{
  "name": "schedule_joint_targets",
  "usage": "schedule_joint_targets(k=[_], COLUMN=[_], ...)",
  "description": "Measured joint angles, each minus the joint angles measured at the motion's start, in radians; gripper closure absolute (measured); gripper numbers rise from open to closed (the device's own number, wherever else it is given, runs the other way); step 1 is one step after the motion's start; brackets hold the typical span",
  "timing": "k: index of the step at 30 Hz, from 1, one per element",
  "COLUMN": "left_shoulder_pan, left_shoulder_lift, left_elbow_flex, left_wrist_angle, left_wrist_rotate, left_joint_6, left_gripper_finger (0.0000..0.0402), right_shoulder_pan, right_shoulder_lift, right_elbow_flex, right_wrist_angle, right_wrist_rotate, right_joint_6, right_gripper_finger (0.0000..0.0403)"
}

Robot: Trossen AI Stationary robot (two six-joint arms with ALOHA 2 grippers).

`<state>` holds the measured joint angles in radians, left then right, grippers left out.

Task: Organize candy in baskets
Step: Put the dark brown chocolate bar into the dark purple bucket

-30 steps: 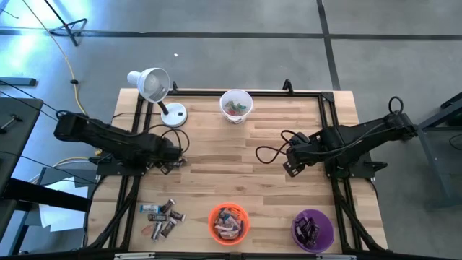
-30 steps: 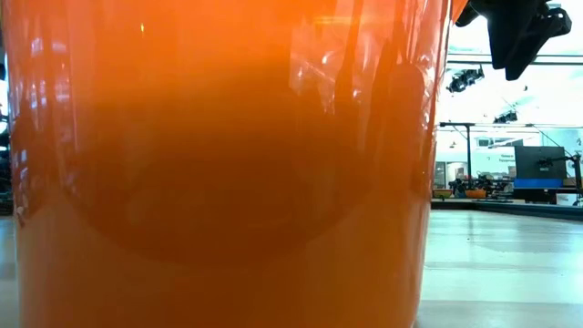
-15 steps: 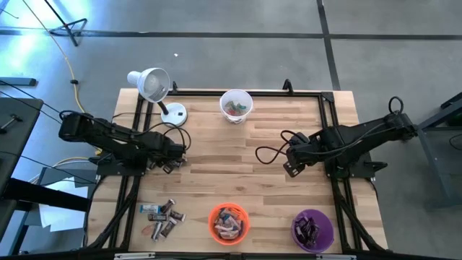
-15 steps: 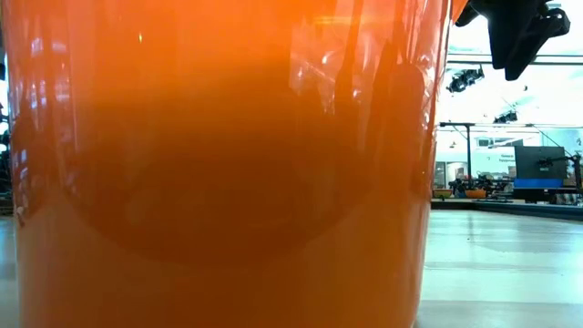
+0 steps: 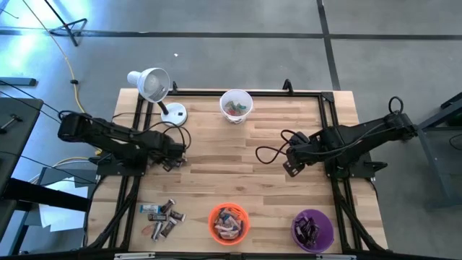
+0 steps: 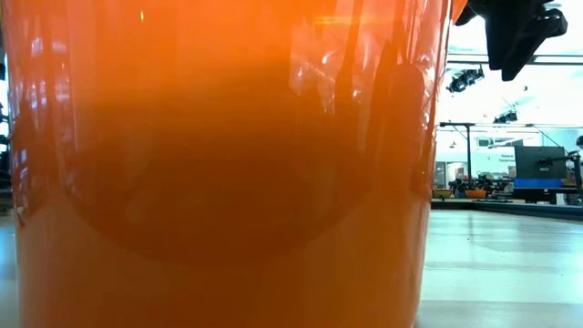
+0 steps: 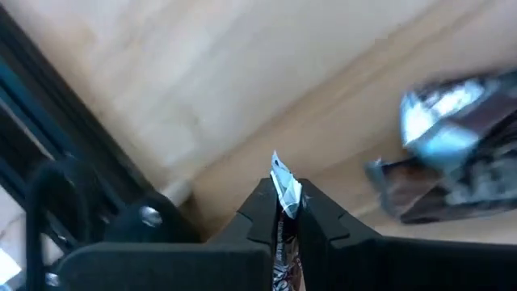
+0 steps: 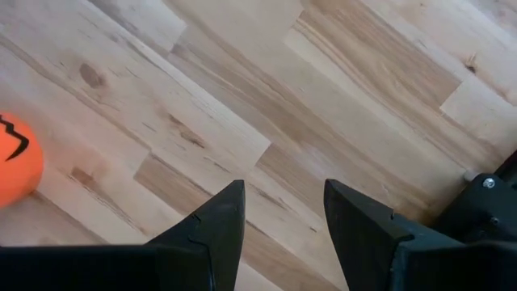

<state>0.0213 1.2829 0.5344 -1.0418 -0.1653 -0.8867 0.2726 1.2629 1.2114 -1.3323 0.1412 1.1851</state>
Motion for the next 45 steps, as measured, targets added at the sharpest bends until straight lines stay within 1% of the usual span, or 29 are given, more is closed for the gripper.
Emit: schedule_joint_targets(k=[2, 8, 11, 16, 21, 24, 28, 32, 36, 40, 45], left_shoulder_pan=[0.0, 0.0, 0.0, 0.0, -0.012, -0.024, -0.046, -0.065, -0.082, -0.09, -0.089], left_shoulder_lift=[-0.014, -0.054, -0.071, -0.09, -0.093, -0.093, -0.093, -0.092, -0.093, -0.092, -0.092], left_elbow_flex=[0.023, 0.092, 0.149, 0.301, 0.488, 0.576, 0.642, 0.656, 0.656, 0.656, 0.656], left_wrist_angle=[-0.009, -0.014, -0.014, -0.005, 0.009, 0.07, 0.217, 0.414, 0.575, 0.655, 0.68], left_wrist_rotate=[-0.017, -0.019, -0.051, -0.165, -0.281, -0.305, -0.312, -0.286, -0.265, -0.266, -0.28], left_joint_6=[0.0, -0.002, -0.002, 0.005, 0.061, 0.106, 0.175, 0.238, 0.296, 0.324, 0.334], left_gripper_finger=[0.0394, 0.0395, 0.0395, 0.0396, 0.0396, 0.0396, 0.0396, 0.0396, 0.0396, 0.0396, 0.0396], right_shoulder_pan=[0.0, 0.0, 0.0, 0.0, 0.0, 0.0, 0.0, -0.015, -0.033, -0.058, -0.087], right_shoulder_lift=[0.0, 0.0, 0.0, 0.0, 0.0, 0.001, 0.027, 0.086, 0.164, 0.227, 0.27], right_elbow_flex=[0.0, 0.0, 0.0, 0.0, 0.0, 0.0, 0.0, 0.0, 0.0, 0.0, 0.0], right_wrist_angle=[0.004, 0.038, 0.079, 0.192, 0.292, 0.343, 0.436, 0.567, 0.76, 0.974, 1.247], right_wrist_rotate=[0.009, 0.01, 0.039, 0.131, 0.217, 0.298, 0.443, 0.497, 0.541, 0.571, 0.63], right_joint_6=[0.008, 0.02, 0.022, 0.026, 0.019, 0.019, 0.017, -0.033, -0.129, -0.258, -0.441], right_gripper_finger=[0.0238, 0.0238, 0.0238, 0.0238, 0.0238, 0.0238, 0.0238, 0.0238, 0.0238, 0.0238, 0.0238])
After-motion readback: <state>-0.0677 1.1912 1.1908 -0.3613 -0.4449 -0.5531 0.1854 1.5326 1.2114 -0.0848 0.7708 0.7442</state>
